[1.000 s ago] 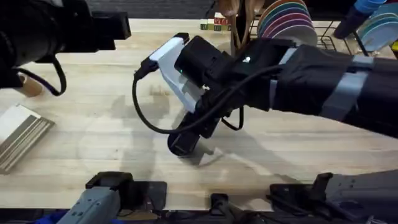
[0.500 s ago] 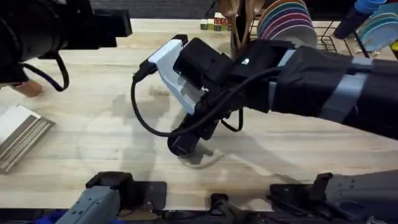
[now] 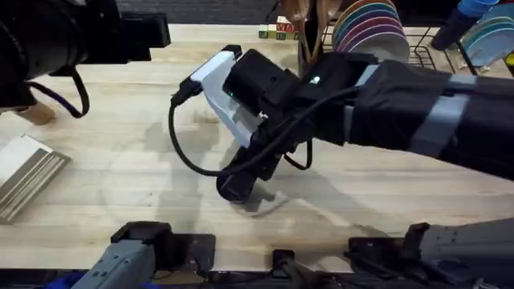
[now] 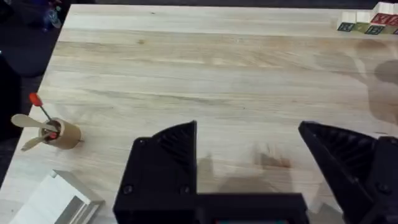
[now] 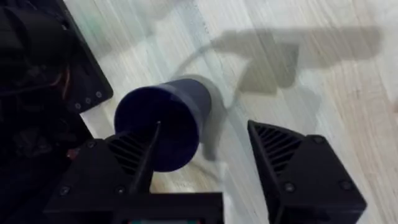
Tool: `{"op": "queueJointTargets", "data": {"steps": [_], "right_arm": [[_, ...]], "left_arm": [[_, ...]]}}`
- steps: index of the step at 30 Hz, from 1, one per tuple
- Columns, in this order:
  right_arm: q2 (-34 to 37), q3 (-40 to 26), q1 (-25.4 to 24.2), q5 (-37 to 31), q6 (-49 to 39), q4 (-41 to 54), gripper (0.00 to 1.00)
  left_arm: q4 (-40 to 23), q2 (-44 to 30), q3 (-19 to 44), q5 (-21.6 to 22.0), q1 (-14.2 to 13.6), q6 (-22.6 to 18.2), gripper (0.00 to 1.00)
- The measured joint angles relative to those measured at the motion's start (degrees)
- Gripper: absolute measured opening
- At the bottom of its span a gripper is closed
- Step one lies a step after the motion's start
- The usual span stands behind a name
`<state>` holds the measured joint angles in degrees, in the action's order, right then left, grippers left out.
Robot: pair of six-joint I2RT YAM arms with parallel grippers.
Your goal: Pick up the cup on the table and put them onto the rack.
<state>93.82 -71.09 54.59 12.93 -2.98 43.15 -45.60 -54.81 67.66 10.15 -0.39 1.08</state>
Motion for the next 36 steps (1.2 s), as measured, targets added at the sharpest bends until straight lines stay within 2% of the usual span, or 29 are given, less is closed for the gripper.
{"op": "queueJointTargets", "data": {"steps": [6,8,16,17,24,28,31,36], "right_arm": [[1.20,0.02,0.00,0.00,0.00,-0.45,0.816],[1.20,0.02,0.00,0.00,-0.01,-0.54,0.768],[1.20,0.02,0.00,0.02,0.12,-0.61,0.075],[1.20,0.02,0.00,0.00,0.08,-0.63,0.046],[1.16,0.00,-0.07,0.02,0.02,0.30,0.030],[0.89,-0.96,-1.09,0.02,0.02,4.77,0.030],[-0.63,-2.86,-3.29,-0.15,0.02,8.74,0.030],[-5.41,-8.97,-10.72,-2.28,0.00,11.68,0.030]], "left_arm": [[0.00,0.00,0.00,0.00,-0.02,0.00,0.993],[0.01,0.00,0.00,0.00,-0.02,0.00,0.993],[0.02,0.00,0.00,0.00,-0.02,0.00,0.993],[0.00,0.00,0.00,0.00,0.01,0.00,0.993],[0.02,0.00,0.00,0.00,0.00,0.00,0.993],[0.00,0.00,0.00,0.00,0.01,0.00,0.993],[0.00,0.00,0.00,0.00,0.00,0.00,0.993],[0.02,0.00,0.00,0.00,-0.01,0.00,0.993]]}}
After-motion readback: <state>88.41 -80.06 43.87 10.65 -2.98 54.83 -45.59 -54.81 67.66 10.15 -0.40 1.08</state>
